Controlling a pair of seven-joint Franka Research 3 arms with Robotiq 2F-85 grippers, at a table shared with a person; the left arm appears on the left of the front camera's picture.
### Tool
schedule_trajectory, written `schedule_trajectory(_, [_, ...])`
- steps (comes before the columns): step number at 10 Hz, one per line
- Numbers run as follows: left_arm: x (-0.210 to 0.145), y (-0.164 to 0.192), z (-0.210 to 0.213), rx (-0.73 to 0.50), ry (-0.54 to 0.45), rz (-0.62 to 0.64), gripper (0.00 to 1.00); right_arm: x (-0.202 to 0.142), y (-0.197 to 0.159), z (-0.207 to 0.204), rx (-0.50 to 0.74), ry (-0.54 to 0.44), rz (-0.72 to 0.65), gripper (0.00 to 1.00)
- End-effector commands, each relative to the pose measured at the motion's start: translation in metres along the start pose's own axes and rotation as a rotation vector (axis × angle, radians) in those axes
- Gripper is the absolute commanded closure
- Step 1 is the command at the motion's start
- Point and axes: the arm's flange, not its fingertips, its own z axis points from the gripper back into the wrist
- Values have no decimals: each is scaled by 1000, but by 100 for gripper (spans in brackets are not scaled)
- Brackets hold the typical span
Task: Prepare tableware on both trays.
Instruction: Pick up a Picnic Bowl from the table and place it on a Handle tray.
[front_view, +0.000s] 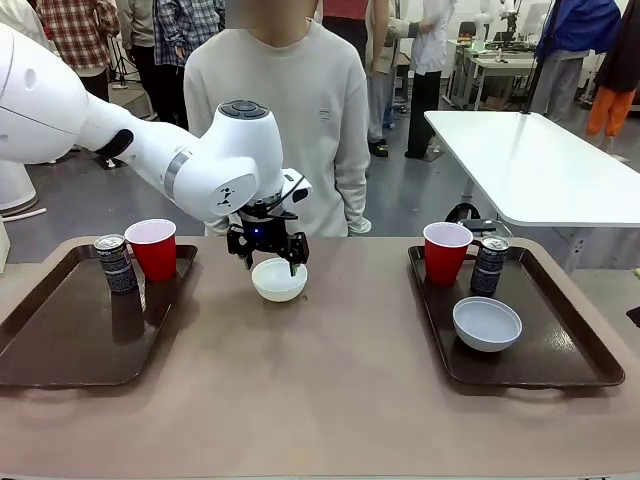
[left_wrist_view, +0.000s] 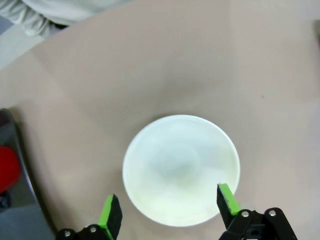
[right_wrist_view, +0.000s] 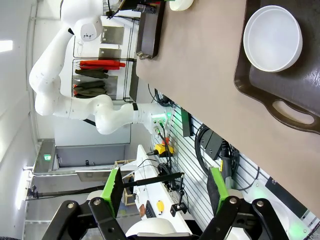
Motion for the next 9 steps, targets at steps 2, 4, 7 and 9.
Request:
schedule_trajectory(2, [8,6,-2,32,-61,90,0,-1,2,-1,8,-2,-15,12])
schedule_trajectory(4, [13,14,1,15,-41,108,0,-1,2,-1,8,-2,-15,12])
schedule_trajectory(7, [20,24,-17,50,25,162,7,-1,2,-1,8,-2,-15,12])
schedule_trajectory(9, [22,29,-24,51,40,173,62,-1,2,-1,8,-2,-15,12])
